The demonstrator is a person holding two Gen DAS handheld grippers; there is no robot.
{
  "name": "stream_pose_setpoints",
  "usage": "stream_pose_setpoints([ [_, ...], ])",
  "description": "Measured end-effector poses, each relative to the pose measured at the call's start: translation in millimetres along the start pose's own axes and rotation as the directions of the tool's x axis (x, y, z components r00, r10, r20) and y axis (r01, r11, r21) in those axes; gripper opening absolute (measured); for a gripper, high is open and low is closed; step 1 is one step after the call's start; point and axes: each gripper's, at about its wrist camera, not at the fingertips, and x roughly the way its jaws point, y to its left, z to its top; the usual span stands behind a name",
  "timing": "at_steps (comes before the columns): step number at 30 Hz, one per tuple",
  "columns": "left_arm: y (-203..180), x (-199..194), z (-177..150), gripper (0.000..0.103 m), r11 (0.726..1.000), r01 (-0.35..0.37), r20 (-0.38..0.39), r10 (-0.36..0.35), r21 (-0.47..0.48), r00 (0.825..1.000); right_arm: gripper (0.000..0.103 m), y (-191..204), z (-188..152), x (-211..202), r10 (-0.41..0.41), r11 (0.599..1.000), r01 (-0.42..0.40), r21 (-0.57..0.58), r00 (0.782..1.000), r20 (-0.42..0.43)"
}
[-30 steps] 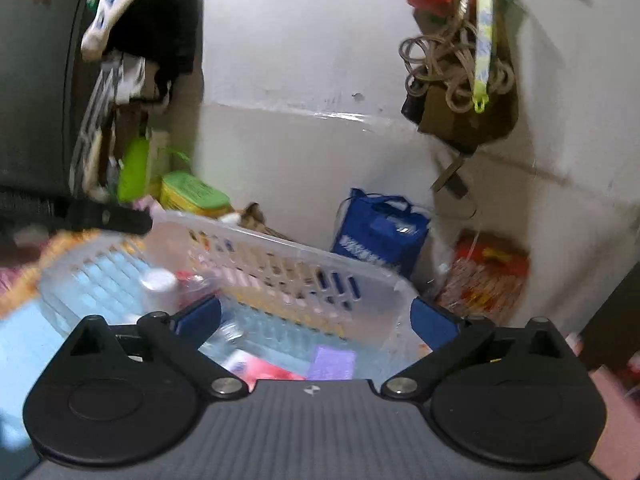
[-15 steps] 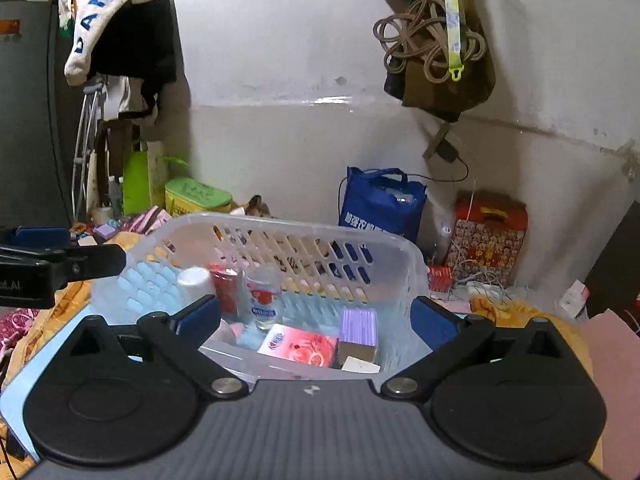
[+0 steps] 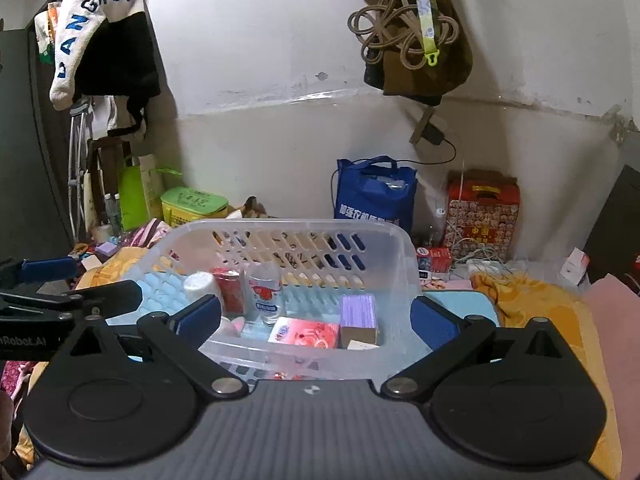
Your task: Organize objects
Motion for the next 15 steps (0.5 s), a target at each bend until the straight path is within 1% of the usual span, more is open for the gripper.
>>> stream_pose_setpoints([
  [2, -5, -2, -1, 0.103, 1.000, -0.015, 0.006, 0.015, 0.009, 1.000, 0.103, -1, -3, -3, -0.036, 0.999, 0.036, 0.015, 0.999, 0.009],
  [4, -7, -3, -2, 0.103, 1.000, -0.015, 0.006, 0.015, 0.007, 1.000, 0.103, -5, -5, -7, -0.048, 0.998, 0.047, 0.046, 0.999, 0.020],
  [7, -11, -1, -2, 0.103, 1.000, -0.021, 0.003, 0.021, -0.010, 1.000, 0.103, -16, -6, -14, 0.000, 0.995, -0.003, 0.101, 1.000, 0.030],
  [10, -15, 3, -5, 0.103, 1.000, -0.022, -0.018, 0.022, -0.017, 1.000, 0.103, -25, -10, -22, 0.093, 0.991, -0.101, 0.090, 0.991, 0.095],
  [11, -15, 3, -6, 0.103, 0.999, -0.027, -0.022, 0.027, -0.021, 0.999, 0.103, -25, -10, -23, 0.104, 0.990, -0.114, 0.089, 0.989, 0.108],
  [12, -16, 3, -7, 0.103, 0.999, -0.032, -0.020, 0.031, -0.023, 0.999, 0.103, -24, -10, -23, 0.101, 0.991, -0.110, 0.082, 0.990, 0.103],
  [15, -14, -1, -8, 0.103, 0.998, -0.047, 0.002, 0.047, -0.032, 0.999, 0.103, -15, -6, -13, 0.022, 0.999, -0.023, 0.023, 0.999, 0.047],
])
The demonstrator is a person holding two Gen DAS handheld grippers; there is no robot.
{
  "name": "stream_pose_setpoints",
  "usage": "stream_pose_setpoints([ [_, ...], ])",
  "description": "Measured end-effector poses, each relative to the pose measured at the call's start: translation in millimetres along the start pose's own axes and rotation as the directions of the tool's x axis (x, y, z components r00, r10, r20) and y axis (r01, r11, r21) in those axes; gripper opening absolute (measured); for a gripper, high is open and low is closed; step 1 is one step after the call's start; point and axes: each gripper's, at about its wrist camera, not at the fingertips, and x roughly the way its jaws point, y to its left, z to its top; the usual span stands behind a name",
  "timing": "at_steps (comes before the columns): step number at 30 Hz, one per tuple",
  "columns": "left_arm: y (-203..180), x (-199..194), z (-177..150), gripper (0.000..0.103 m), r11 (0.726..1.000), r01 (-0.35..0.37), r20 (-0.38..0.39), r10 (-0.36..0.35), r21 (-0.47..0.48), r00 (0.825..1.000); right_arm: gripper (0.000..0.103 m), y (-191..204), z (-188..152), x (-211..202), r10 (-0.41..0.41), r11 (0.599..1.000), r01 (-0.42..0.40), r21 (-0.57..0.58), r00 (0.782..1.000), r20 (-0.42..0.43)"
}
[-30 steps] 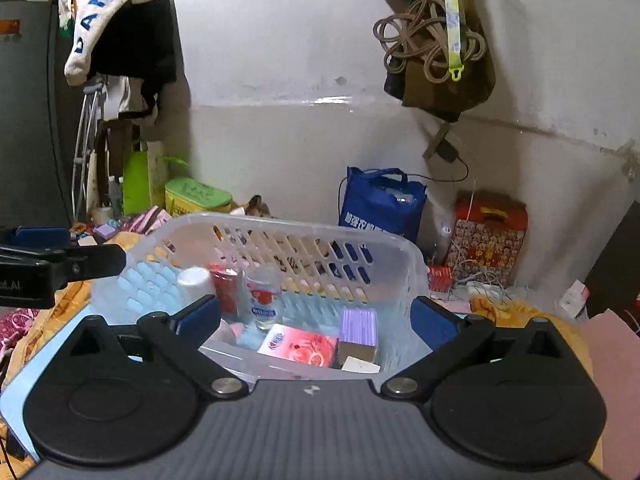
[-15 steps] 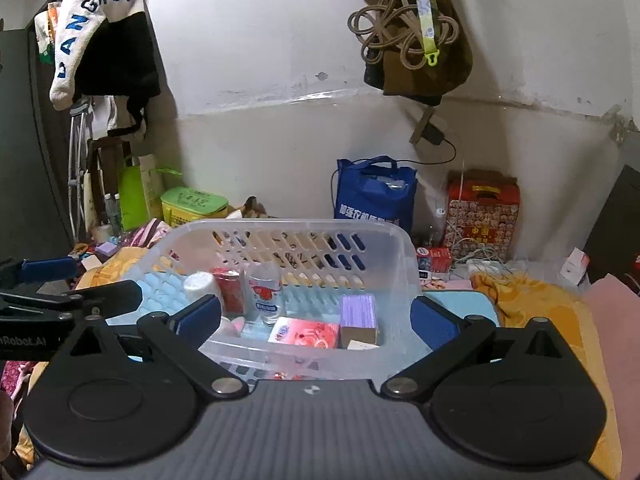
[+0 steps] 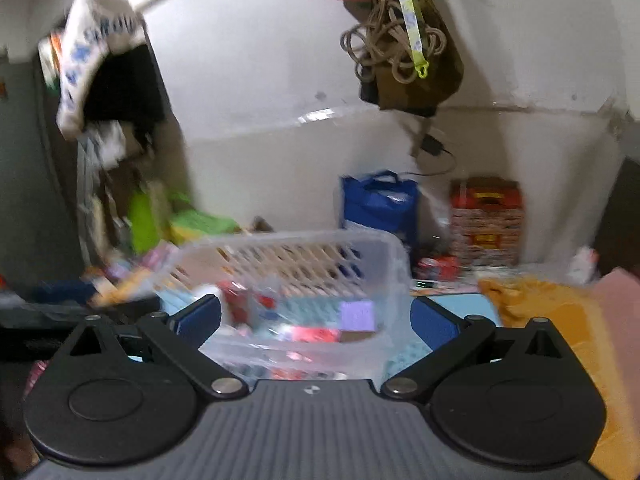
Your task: Organize objects
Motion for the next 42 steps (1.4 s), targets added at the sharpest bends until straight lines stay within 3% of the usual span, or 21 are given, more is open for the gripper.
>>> stream_pose_setpoints([
  [7, -6, 10, 0, 0.103, 0.999, -0.030, 0.000, 0.030, 0.013, 1.000, 0.103, 5, -5, 17, -0.091, 0.992, 0.083, -0.094, 0.993, -0.080],
  [22, -14, 20, -6, 0.103, 0.999, -0.032, -0.033, 0.033, 0.030, 0.999, 0.103, -11, -12, 26, -0.039, 0.999, 0.038, -0.011, 0.995, -0.095],
  [42, -16, 28, -14, 0.103, 1.000, -0.012, -0.065, 0.014, 0.027, 0.998, 0.103, -16, -16, 31, -0.056, 0.998, 0.058, 0.014, 0.993, -0.108],
])
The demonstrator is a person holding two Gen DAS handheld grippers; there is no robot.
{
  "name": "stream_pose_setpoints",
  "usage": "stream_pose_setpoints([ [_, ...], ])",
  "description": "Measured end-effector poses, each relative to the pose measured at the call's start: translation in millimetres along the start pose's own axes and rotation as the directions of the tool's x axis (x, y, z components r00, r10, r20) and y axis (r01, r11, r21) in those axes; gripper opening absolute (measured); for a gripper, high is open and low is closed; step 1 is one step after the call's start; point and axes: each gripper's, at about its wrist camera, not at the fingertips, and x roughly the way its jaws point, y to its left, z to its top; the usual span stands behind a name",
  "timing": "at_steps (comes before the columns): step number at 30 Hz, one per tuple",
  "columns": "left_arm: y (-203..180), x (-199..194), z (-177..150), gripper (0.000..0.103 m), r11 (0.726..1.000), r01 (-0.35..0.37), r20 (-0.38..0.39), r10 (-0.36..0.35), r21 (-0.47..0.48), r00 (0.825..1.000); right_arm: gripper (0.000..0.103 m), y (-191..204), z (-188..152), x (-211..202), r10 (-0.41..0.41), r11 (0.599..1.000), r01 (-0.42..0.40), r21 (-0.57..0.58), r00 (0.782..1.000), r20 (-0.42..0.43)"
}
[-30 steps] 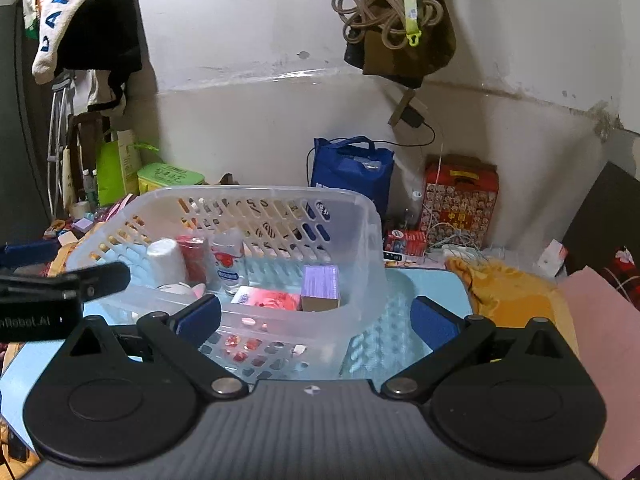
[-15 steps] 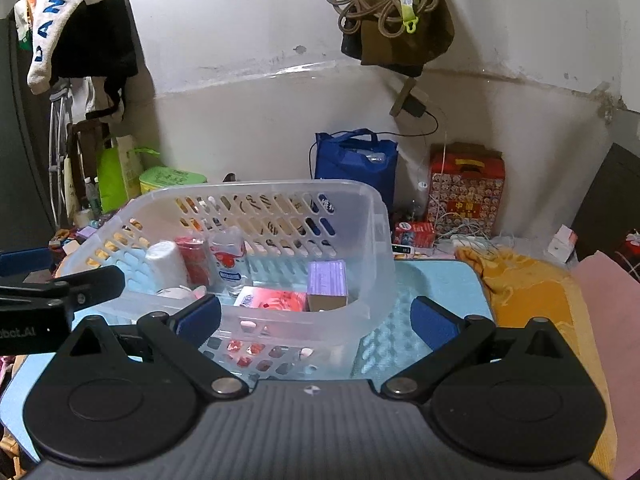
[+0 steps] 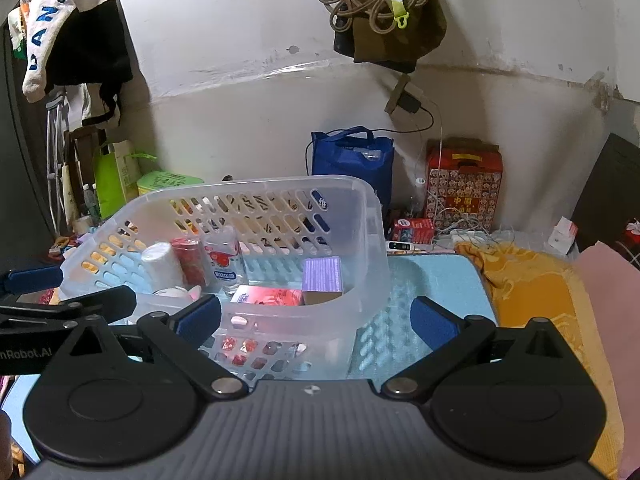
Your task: Organize objects
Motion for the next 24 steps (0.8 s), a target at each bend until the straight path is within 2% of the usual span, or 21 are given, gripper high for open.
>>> stream_pose_setpoints([
  [13, -1.9, 1.9, -2.3, 0.103, 1.000, -0.007, 0.019, 0.007, 0.006, 1.000, 0.103, -2.1, -2.9, 1.2, 0.004, 1.000, -0.004, 0.005, 1.000, 0.007],
  [24, -1.4, 2.9, 0.1, 0.103, 1.000, -0.014, 0.002, 0.014, 0.002, 1.000, 0.103, -4.1, -3.5, -0.6, -0.009, 1.000, 0.009, -0.010, 1.000, 0.000],
])
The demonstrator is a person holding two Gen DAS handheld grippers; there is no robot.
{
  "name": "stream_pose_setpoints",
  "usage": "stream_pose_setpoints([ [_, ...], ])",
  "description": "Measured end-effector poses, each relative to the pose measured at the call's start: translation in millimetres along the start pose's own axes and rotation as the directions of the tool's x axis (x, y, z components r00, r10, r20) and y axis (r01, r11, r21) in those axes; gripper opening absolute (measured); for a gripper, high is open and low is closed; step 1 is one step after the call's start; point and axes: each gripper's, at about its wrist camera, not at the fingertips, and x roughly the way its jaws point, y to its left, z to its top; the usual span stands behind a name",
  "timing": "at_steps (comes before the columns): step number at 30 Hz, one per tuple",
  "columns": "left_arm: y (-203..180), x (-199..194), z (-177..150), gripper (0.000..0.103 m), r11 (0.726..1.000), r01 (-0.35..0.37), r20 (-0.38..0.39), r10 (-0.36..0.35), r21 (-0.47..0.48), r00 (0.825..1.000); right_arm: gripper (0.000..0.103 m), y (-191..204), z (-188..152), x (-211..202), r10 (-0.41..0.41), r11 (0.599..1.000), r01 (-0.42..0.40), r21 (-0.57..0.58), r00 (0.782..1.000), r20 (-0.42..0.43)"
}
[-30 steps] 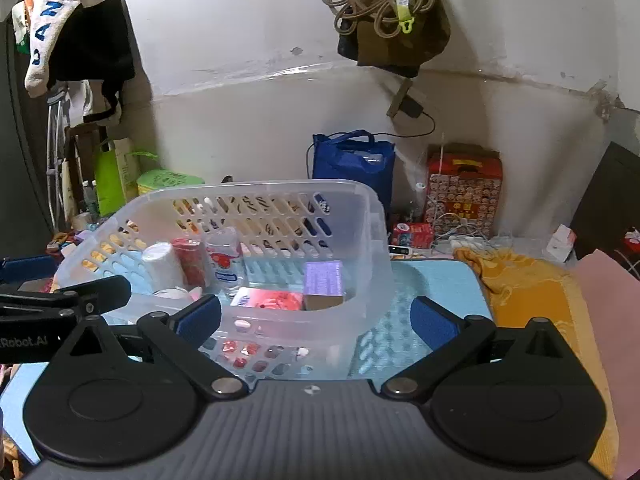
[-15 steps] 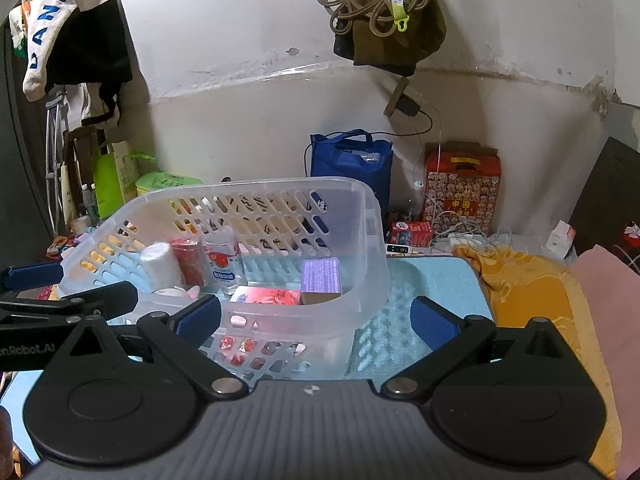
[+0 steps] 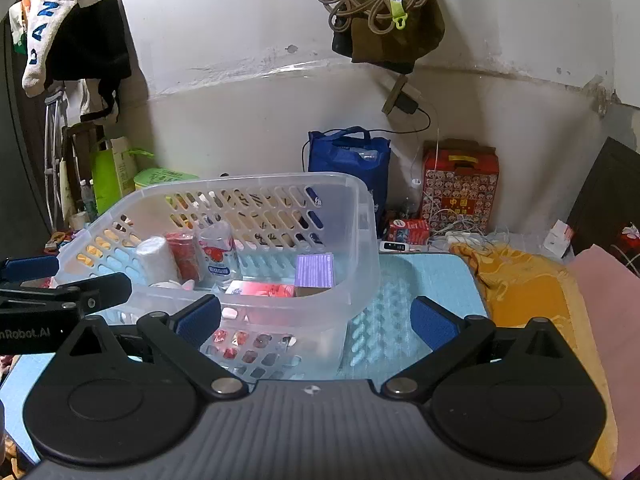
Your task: Organize objects
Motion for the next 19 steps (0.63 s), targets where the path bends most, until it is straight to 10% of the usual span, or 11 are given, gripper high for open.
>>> stream_pose_setpoints([
  [19, -7.7, -2.5, -1.2, 0.103, 0.998, -0.069, 0.070, 0.067, 0.017, 0.995, 0.103, -8.2, 0.2, 0.0, 0.018, 1.000, -0.018, 0.011, 1.000, 0.006],
])
